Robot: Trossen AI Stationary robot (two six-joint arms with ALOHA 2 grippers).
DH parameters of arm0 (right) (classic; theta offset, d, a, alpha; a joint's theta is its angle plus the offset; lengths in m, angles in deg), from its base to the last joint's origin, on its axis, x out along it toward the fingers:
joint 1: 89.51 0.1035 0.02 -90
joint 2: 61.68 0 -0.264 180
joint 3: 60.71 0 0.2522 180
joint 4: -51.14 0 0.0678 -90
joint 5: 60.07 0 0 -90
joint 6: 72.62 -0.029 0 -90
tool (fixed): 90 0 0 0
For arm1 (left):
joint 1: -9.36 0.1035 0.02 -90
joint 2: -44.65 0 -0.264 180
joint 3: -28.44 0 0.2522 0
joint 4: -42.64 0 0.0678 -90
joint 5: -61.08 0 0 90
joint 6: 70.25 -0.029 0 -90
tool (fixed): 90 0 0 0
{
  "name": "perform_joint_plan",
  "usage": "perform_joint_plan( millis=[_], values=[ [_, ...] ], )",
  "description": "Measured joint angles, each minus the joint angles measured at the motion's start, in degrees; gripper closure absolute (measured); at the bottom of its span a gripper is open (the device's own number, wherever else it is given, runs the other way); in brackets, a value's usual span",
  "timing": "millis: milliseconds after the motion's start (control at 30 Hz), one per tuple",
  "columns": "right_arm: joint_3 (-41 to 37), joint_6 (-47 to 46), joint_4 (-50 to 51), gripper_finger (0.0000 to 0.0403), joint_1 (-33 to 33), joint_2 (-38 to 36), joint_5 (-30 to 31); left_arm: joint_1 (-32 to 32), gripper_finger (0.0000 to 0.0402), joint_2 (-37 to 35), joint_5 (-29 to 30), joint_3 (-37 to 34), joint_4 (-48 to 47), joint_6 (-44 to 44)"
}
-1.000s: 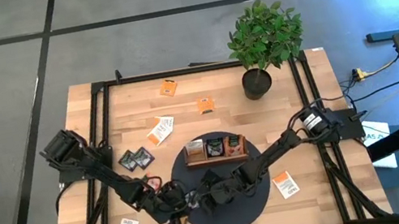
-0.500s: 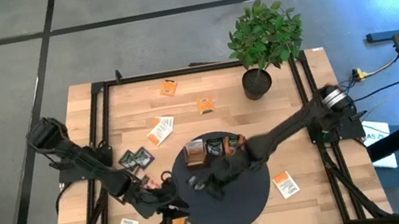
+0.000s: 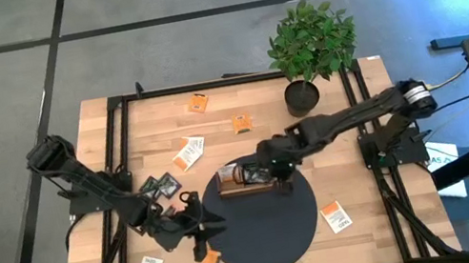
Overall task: Pick & Place Tea
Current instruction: Put the black tea bag into the middle section of the wooden organizer
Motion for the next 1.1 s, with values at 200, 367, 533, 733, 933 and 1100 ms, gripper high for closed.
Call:
perform_joint_plan(
  millis=[200,367,533,733,933,1100],
  values=[
    [0.0,7.67,0.02,0.0399,-1.77,0.42,0.0,2.6,0.0274,0.0,0.51,0.0,0.0,0.02],
    [5.38,11.09,5.58,0.0399,-2.97,1.14,-1.5,4.39,0.0274,0.0,0.51,0.0,0.02,0.04],
    [14.36,14.11,11.9,0.0399,-3.89,3.91,-2.22,6.4,0.0274,0.0,0.52,0.0,-0.42,0.05],
    [19.77,20.46,19.99,0.0399,-4.02,11.42,-2.88,8.73,0.0274,0.0,-0.93,0.0,-0.85,0.54],
    [22.3,22.5,20.33,0.0399,-4.0,16.38,-2.6,9.34,0.0274,0.0,-2.99,0.0,-1.01,0.55],
    [22.8,21.9,20.01,0.0399,-4.05,18.57,-2.52,9.34,0.0274,0.0,-3.01,0.0,-1.2,0.55]
  ],
)
